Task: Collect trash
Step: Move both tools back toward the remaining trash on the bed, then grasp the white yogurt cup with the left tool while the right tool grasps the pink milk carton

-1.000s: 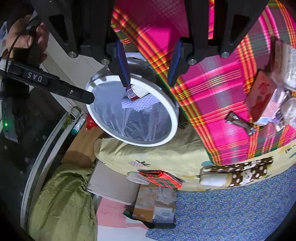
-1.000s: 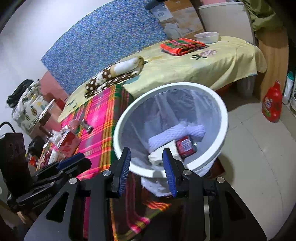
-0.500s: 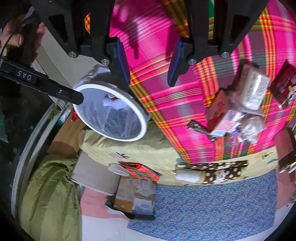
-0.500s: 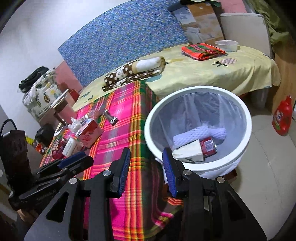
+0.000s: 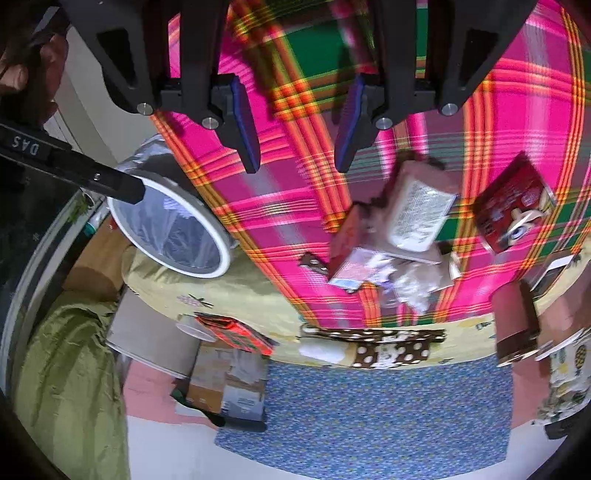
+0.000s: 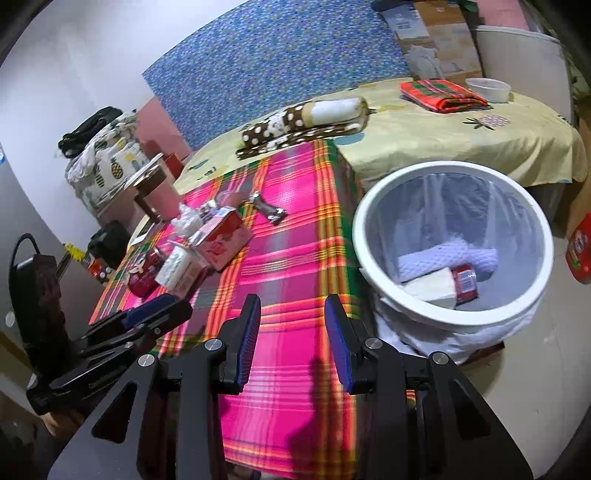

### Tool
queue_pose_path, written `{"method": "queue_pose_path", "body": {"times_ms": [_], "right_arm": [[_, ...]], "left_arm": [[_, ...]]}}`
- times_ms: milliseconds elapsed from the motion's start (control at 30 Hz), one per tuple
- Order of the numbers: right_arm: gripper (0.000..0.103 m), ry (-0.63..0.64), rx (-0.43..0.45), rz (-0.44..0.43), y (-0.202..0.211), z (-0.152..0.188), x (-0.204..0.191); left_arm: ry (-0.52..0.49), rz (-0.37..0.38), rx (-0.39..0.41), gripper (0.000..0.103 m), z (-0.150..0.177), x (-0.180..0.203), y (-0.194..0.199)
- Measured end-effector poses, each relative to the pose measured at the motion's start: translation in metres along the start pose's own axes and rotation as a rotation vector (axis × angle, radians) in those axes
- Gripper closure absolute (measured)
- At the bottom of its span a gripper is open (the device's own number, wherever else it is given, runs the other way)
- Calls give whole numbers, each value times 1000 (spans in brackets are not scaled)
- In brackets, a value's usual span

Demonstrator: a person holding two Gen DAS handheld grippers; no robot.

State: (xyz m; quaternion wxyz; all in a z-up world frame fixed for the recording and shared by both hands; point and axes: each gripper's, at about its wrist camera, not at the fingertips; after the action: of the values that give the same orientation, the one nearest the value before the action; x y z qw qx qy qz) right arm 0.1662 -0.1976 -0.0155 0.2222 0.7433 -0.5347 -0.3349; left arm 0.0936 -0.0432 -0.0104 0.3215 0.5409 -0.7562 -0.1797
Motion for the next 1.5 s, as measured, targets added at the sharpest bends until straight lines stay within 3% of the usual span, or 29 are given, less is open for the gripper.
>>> {"method": "queue_pose_path", "body": {"times_ms": [167, 300, 567, 1000, 1500], "right_arm": [[63, 19, -2, -19, -6, -1, -18], [49, 29, -5, -32, -12, -4, -26], [49, 47, -40, -42, -25, -7, -39], [49, 58, -87, -45, -47, -16, -50], [49, 102, -88, -33, -80, -33, -98]], "left_arm": [[37, -53, 21, 59, 0, -23, 8], [61, -90, 43, 49, -4, -40, 12], [71, -150, 38, 47, -11, -69, 3], [79, -130, -53, 48, -16, -81, -32], [170, -197, 17, 49, -7, -108, 3]]}}
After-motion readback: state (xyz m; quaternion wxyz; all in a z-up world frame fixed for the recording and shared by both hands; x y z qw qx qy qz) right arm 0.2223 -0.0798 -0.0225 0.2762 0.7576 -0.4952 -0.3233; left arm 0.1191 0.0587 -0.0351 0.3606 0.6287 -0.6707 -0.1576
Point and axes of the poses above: each gripper's, at about its wrist camera, not at the fingertips, and y roughly against the way its jaws point, x to its right, z to its underside, and after that the axes turned 9 degrees about z, right-handed
